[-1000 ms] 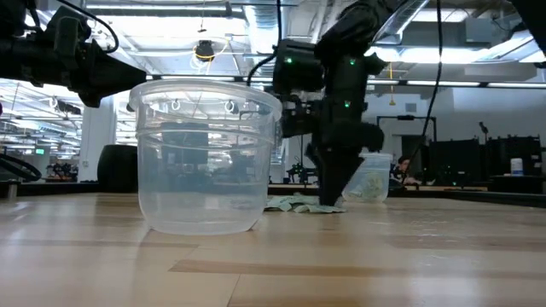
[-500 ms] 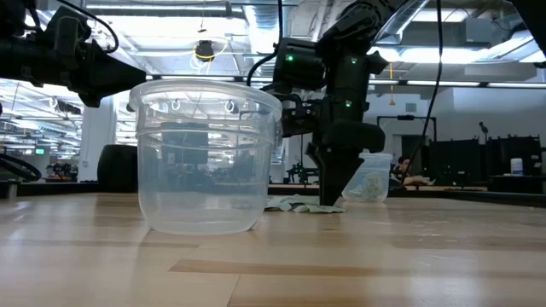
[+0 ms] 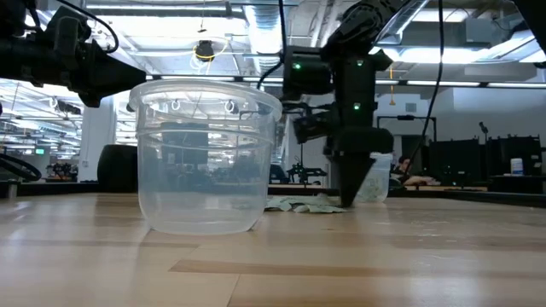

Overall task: Pick and place Stevia / Truvia into bins
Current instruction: Put the stevia packet into the top transparent container, then put the stevia packet into the bottom transparent container

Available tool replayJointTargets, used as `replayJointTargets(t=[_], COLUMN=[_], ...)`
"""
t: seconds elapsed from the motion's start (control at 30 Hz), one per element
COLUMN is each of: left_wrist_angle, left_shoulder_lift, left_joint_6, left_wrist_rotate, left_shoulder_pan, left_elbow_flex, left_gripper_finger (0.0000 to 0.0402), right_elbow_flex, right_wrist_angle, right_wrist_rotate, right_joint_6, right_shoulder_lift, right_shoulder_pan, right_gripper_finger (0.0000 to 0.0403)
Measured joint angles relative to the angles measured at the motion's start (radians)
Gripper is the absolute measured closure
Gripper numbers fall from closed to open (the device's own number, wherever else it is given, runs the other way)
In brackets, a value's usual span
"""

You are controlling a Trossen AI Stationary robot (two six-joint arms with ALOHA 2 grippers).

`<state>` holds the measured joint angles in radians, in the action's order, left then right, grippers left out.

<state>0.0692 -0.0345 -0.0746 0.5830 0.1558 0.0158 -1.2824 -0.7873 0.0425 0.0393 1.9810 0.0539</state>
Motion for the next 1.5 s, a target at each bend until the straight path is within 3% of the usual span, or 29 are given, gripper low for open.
replayJointTargets(t=[0.33, 0.6, 0.87, 1.0, 1.5], left_wrist_angle=[0.0, 0.0, 0.0, 0.0, 0.0], left_shoulder_lift=[0.0, 0.0, 0.0, 0.0, 0.0], left_joint_6=[0.0, 0.0, 0.0, 0.0, 0.0], left_wrist_rotate=[0.0, 0.0, 0.0, 0.0, 0.0], left_shoulder_pan=[0.0, 0.0, 0.0, 0.0, 0.0], left_elbow_flex=[0.0, 0.0, 0.0, 0.0, 0.0], left_gripper_finger=[0.0297, 0.0297, 0.0297, 0.0297, 0.0297], right_elbow_flex=[0.0, -0.003, -0.004, -0.004, -0.005], right_wrist_angle=[-0.093, -0.095, -0.171, -0.168, -0.186], right_wrist_rotate=[0.15, 0.333, 0.321, 0.235, 0.223], right_joint_6=[-0.064, -0.074, -0.096, -0.099, -0.138], right_shoulder_lift=[-0.203, -0.368, -0.388, -0.388, -0.388], right_shoulder_pan=[0.003, 0.051, 0.195, 0.247, 0.201], right_gripper_finger=[0.0402, 0.0402, 0.0401, 0.0392, 0.0301])
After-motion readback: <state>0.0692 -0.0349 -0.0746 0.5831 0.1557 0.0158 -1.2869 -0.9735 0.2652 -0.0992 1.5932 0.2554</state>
